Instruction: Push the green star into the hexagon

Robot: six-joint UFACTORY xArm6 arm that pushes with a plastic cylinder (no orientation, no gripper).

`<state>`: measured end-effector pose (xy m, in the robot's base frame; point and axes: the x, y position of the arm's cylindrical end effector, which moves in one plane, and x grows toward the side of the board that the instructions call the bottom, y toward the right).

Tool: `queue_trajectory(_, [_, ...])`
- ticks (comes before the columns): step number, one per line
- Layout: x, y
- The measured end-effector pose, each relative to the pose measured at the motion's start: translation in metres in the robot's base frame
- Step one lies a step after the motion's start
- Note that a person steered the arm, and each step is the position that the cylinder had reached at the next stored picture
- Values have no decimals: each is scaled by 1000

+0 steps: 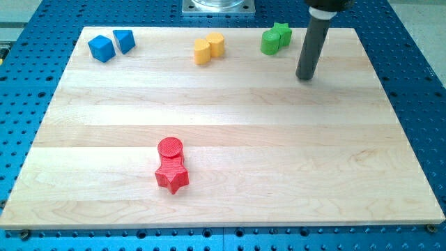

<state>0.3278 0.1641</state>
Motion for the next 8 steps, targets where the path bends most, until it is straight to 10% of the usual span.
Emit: queue_trajectory(8, [-133,-32])
